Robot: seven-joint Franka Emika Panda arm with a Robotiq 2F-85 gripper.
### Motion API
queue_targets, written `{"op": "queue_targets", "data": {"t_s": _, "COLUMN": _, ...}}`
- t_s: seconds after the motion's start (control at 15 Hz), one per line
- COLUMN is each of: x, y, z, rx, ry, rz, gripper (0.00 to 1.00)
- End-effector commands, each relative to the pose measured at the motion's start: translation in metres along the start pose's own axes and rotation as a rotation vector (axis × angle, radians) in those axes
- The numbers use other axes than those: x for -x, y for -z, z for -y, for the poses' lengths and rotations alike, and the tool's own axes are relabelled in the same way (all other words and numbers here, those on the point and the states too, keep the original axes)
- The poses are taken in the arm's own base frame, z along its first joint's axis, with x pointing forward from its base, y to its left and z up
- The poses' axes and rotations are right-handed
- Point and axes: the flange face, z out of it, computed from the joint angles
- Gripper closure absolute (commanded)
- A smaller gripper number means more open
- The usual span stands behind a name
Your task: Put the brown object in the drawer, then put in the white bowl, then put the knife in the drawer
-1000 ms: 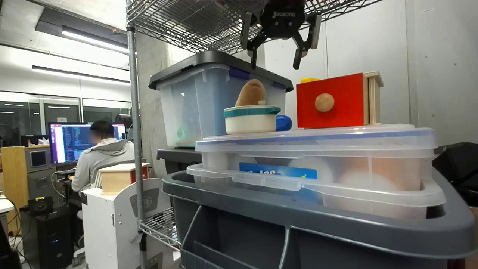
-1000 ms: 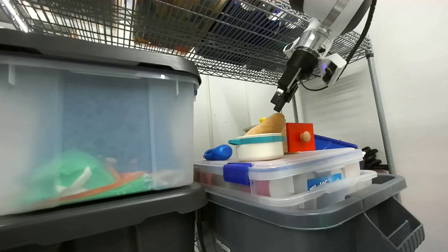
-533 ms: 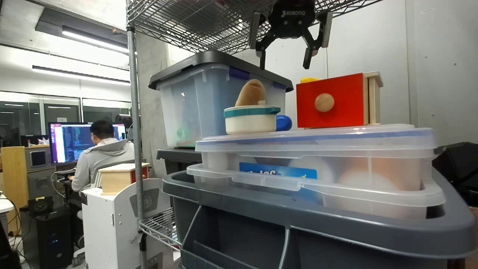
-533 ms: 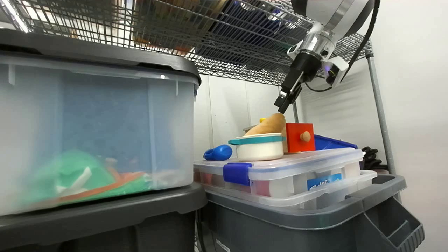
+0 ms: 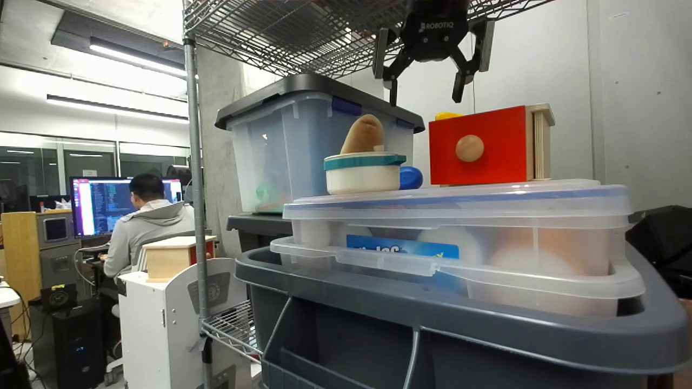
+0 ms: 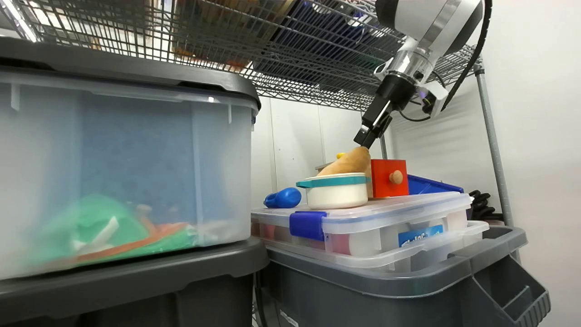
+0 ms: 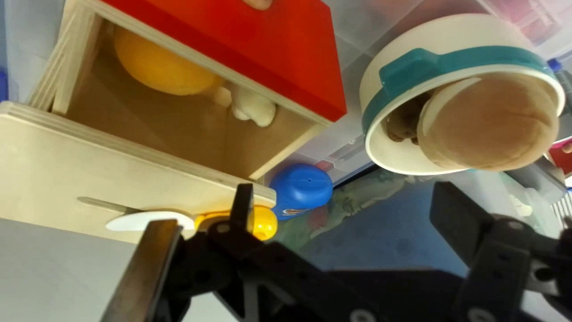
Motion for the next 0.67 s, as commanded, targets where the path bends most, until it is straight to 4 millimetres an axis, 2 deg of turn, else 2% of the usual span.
{"op": "queue_targets", "data": {"t_s": 0.0, "x": -0.01, "y": -0.002, "z": -0.008, "rx": 0.03, "ry": -0.04, "rz": -0.037, "gripper": 0.0}}
{"op": "queue_targets", "data": {"t_s": 0.6, "x": -0.02, "y": -0.014, "z": -0.025, "rx": 0.058, "ry": -0.086, "rz": -0.052, "gripper": 0.0}}
